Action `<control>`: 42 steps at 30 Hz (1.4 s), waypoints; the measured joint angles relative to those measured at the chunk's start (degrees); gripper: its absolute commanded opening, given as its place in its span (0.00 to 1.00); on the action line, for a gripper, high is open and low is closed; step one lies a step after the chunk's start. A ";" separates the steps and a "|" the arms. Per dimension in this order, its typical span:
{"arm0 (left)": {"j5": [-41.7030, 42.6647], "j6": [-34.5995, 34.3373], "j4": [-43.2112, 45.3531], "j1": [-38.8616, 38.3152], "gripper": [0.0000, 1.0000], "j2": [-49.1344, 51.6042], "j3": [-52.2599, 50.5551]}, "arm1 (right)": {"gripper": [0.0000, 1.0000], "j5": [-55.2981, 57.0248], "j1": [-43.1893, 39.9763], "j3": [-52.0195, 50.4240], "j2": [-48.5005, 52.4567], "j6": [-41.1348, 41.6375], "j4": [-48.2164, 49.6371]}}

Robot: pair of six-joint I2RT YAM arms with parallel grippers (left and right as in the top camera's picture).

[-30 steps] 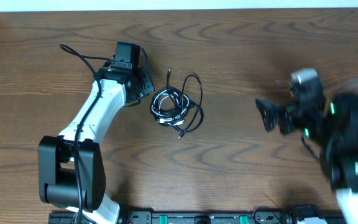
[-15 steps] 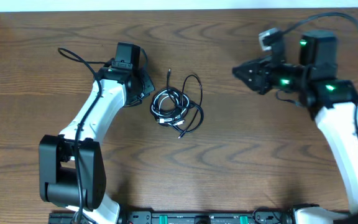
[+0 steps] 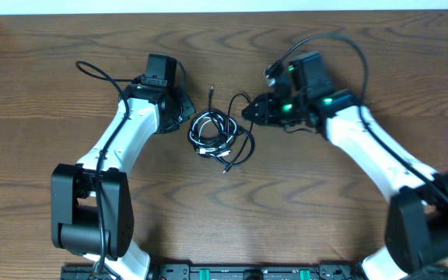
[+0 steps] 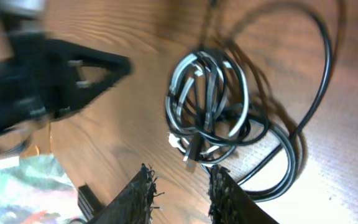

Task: Untangle cables
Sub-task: 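Reach the right gripper forward over the cable bundle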

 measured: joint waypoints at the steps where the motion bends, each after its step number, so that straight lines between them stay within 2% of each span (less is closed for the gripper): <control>1: 0.02 0.00 0.00 0.00 0.08 0.00 0.00 | 0.25 0.68 0.68 0.00 1.31 2.91 0.33; 5: 0.00 0.00 0.00 0.00 0.08 0.00 0.00 | 0.21 2.43 2.67 0.00 6.01 13.22 1.27; 9: 0.02 0.00 0.00 0.00 0.08 0.00 0.00 | 0.27 3.26 3.69 0.00 9.22 22.77 2.23; 11: 0.00 0.00 0.00 0.00 0.07 0.00 0.00 | 0.35 3.58 4.09 0.00 10.32 26.56 2.82; 19: 0.00 0.00 0.00 0.00 0.08 0.00 0.00 | 0.34 7.15 5.95 0.00 11.74 35.93 5.01; 26: 0.02 0.02 0.00 0.00 0.08 0.00 0.00 | 0.26 10.67 7.61 0.00 11.93 40.57 6.75; 42: 0.00 0.00 0.00 0.00 0.08 0.00 0.00 | 0.27 16.39 9.84 0.00 11.96 42.60 6.75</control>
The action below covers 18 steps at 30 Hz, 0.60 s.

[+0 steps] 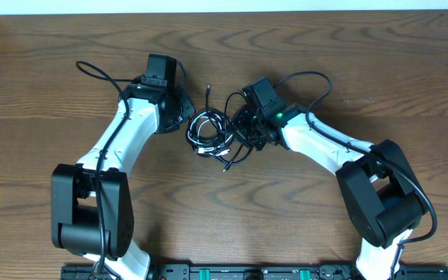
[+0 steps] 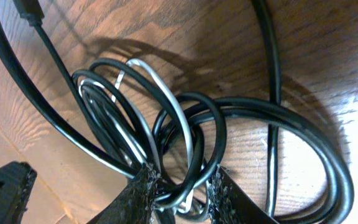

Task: Untangle cables
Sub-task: 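Reach the right gripper forward over the cable bundle, then lower the right gripper and grasp cables beside the left gripper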

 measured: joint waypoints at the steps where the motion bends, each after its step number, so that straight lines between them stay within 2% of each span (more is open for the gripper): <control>1: 0.02 0.00 0.00 0.00 0.08 0.00 0.00 | 0.27 0.59 0.11 0.00 0.00 0.13 0.00; 12: 0.00 0.00 0.00 0.00 0.08 0.00 0.00 | 0.22 4.87 0.48 0.00 0.00 3.41 0.61; 14: 0.00 0.00 0.00 0.00 0.08 0.00 0.00 | 0.28 5.18 0.63 0.00 0.00 3.63 1.36; 18: 0.00 0.00 0.00 0.00 0.08 0.00 0.00 | 0.32 5.09 0.85 0.00 0.00 4.50 1.90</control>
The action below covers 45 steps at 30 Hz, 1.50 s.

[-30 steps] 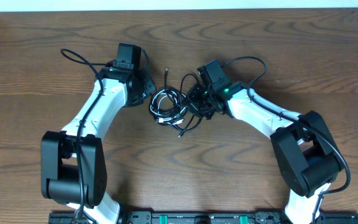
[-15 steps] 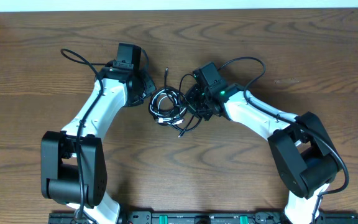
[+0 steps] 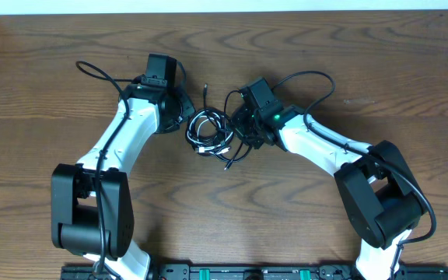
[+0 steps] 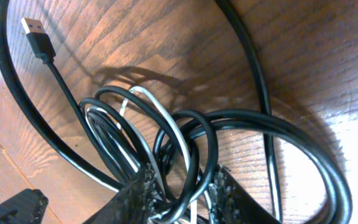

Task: Untangle cables
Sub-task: 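Lower the right gripper and grasp cables beside the left gripper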

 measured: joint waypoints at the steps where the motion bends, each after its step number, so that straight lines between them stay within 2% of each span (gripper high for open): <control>1: 0.02 0.00 0.00 0.00 0.08 0.00 0.00 | 0.32 -0.09 0.04 0.00 0.00 0.33 -0.02; 5: 0.02 0.00 0.00 0.00 0.08 0.00 0.00 | 0.30 -0.04 0.63 0.00 0.00 1.97 0.11; 7: 0.02 0.00 0.00 0.00 0.08 0.00 0.00 | 0.25 0.28 1.20 0.00 0.00 2.45 0.13; 10: 0.00 0.00 0.00 0.00 0.08 0.00 0.00 | 0.16 1.16 1.77 0.00 0.00 2.97 0.15; 11: 0.00 0.00 0.00 0.00 0.08 0.00 0.00 | 0.04 1.42 1.99 0.00 0.00 3.08 0.17; 12: 0.02 0.00 0.00 0.00 0.08 0.00 0.00 | 0.01 1.79 2.03 0.00 0.00 3.28 0.20; 20: 0.52 0.11 0.04 0.00 0.08 0.00 0.00 | 0.01 3.13 2.23 0.00 0.00 3.48 0.31; 22: 2.34 1.07 0.46 0.00 0.09 0.00 0.00 | 0.01 2.91 2.23 0.00 0.02 3.48 0.50; 25: 7.93 4.59 2.25 0.00 0.15 0.00 0.00 | 0.01 1.36 1.92 0.00 0.04 3.45 1.51; 30: 16.87 9.46 2.97 -0.04 0.16 0.00 0.00 | 0.01 -3.82 0.07 0.00 0.09 3.23 2.54; 39: 24.09 11.23 2.86 -0.04 0.17 0.00 0.00 | 0.01 -9.01 -3.43 0.00 0.26 0.98 2.49; 45: 25.59 11.13 2.27 -0.04 0.17 0.00 0.00 | 0.01 -13.81 -6.49 0.00 0.26 0.11 3.08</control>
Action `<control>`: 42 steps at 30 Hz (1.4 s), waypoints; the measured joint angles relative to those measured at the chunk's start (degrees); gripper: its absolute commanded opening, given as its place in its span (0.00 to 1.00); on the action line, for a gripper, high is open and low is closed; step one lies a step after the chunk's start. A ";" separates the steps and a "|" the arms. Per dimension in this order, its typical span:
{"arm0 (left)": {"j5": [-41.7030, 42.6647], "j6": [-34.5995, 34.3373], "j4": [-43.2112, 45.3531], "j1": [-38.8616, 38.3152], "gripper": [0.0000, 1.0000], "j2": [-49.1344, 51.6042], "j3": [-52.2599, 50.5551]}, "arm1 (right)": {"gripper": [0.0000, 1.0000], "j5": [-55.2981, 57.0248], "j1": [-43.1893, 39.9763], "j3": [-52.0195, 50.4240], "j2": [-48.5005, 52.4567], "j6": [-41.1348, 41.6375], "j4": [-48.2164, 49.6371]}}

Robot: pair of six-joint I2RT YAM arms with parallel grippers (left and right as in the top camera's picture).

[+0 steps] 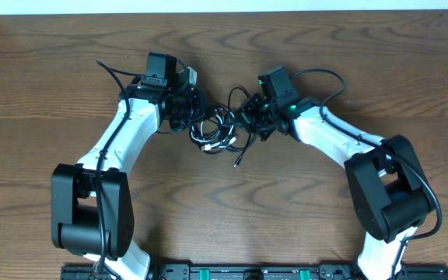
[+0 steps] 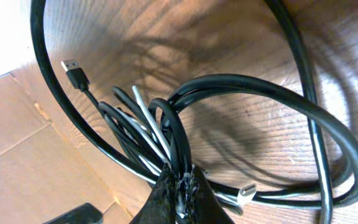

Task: Untangle cables
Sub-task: 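Lower the right gripper and grasp cables beside the left gripper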

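A tangle of black and white cables (image 1: 220, 131) lies on the wooden table between the arms. My right gripper (image 1: 253, 117) is at its right side. In the right wrist view that gripper (image 2: 182, 183) is shut on a bunch of black and white loops (image 2: 166, 134). A USB plug (image 2: 73, 68) and a white connector (image 2: 247, 190) stick out of the bunch. A loose black end (image 1: 238, 162) trails toward me. My left gripper (image 1: 193, 113) touches the tangle's left edge; whether its jaws are open or shut is hidden.
The right arm's own black cable (image 1: 325, 78) arcs behind its wrist, and the left arm's cable (image 1: 111, 70) loops at the back left. The table's far edge (image 1: 224, 11) runs along the top. Brown cardboard-like panels (image 2: 17, 143) show at the left of the right wrist view.
My right gripper has gone from open astride the loops to shut on them, and sits a little further right and back. The left wrist has turned and reached the tangle's left edge. The tangle shifted slightly right.
My right gripper first hung open to the right of the tangle, with the left gripper off its left side. It then stood open with loops between its fingers and stayed so. Now it is shut on the loops, and the left gripper has closed in on the tangle.
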 measured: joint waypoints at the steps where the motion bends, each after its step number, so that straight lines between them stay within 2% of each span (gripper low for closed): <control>1: 0.13 -0.15 -0.02 0.00 0.17 0.00 0.00 | 0.01 -0.76 -0.37 0.00 0.00 -0.17 0.00; 5: 0.22 -1.62 -0.07 0.00 0.17 0.00 -0.02 | 0.01 -4.17 -1.14 0.00 0.02 -1.51 2.08; 9: 0.35 -3.74 -0.11 0.00 0.33 0.00 -0.33 | 0.01 -7.91 -1.09 0.00 0.02 -3.61 5.35; 10: 0.39 -4.04 -0.15 0.00 0.34 0.00 -0.37 | 0.01 -8.41 -1.09 0.00 0.00 -3.87 5.53; 20: 0.37 -12.07 -0.13 0.00 0.34 0.00 -0.39 | 0.01 -12.59 -1.11 0.00 0.07 -10.16 10.23; 26: 0.35 -12.92 -0.15 0.00 0.33 0.00 -0.39 | 0.01 -15.30 -1.11 0.00 0.15 -16.28 12.28; 35: -2.12 -13.73 -0.15 0.00 0.32 0.00 -0.39 | 0.01 -16.79 -0.98 0.00 0.17 -18.64 12.50; 37: -2.75 -13.94 -0.15 0.00 0.27 0.00 -0.39 | 0.01 -17.05 -0.85 0.00 0.17 -19.15 12.92; 42: -5.42 -14.14 -0.20 0.00 0.24 0.00 -0.39 | 0.01 -17.94 -0.35 0.00 0.17 -22.03 13.55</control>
